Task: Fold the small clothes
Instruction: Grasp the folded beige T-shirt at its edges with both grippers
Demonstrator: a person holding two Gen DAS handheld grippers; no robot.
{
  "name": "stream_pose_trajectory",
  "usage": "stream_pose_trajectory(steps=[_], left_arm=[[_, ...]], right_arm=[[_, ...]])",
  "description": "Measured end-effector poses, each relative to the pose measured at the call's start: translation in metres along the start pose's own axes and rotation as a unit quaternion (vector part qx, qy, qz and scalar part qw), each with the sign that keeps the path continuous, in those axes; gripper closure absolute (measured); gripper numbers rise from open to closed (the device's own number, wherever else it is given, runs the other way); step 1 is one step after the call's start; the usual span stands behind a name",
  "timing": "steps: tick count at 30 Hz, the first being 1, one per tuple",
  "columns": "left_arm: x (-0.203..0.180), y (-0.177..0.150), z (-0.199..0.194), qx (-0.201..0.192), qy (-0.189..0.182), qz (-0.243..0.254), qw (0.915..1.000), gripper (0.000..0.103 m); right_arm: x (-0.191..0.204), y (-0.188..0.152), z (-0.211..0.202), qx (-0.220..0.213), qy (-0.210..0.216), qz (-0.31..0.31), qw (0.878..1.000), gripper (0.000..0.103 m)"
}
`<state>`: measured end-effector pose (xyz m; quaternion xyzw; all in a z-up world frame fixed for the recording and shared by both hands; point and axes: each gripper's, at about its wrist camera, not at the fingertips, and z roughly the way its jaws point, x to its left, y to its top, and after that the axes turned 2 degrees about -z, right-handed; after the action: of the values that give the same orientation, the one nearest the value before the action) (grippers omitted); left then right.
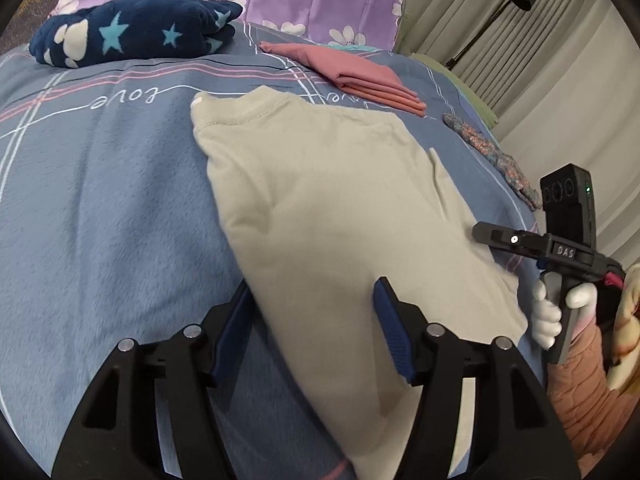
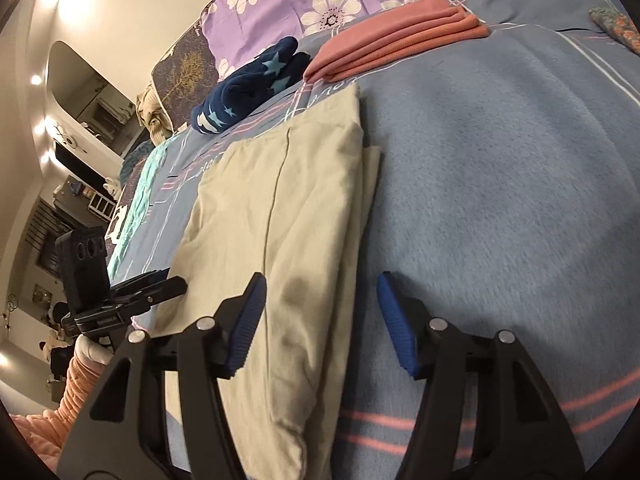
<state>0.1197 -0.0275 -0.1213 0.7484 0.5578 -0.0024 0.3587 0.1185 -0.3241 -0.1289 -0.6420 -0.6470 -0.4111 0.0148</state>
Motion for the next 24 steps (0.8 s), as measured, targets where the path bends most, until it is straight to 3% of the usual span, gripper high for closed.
stream_pose_trajectory(steps=[12, 19, 21, 22, 24], left_arm=[[0.008, 0.023, 0.016, 0.010, -0.022, -0.008, 0.9997, 0.042], [0.011, 0.035, 0.026, 0.006, -0.033, -0.006, 0.9994, 0.042], [0.011, 0.037, 0.027, 0.000, -0.019, -0.003, 0.9998, 0.055], [0.009, 0.036, 0.026, -0.005, -0.003, 0.001, 1.0000, 0.066], [0.003, 0.035, 0.020, -0.020, 0.010, 0.015, 0.9996, 0.075]], right_arm=[[0.005, 0.029, 0.027, 0.005, -0.021, -0.033, 0.999, 0.051], [0.003, 0.037, 0.039, 0.009, -0.002, -0.055, 0.998, 0.052], [0.002, 0.040, 0.041, 0.009, -0.007, -0.060, 0.998, 0.069], [0.003, 0.040, 0.040, 0.008, -0.009, -0.060, 0.998, 0.072], [0.014, 0.038, 0.032, -0.007, -0.028, -0.079, 0.997, 0.084]])
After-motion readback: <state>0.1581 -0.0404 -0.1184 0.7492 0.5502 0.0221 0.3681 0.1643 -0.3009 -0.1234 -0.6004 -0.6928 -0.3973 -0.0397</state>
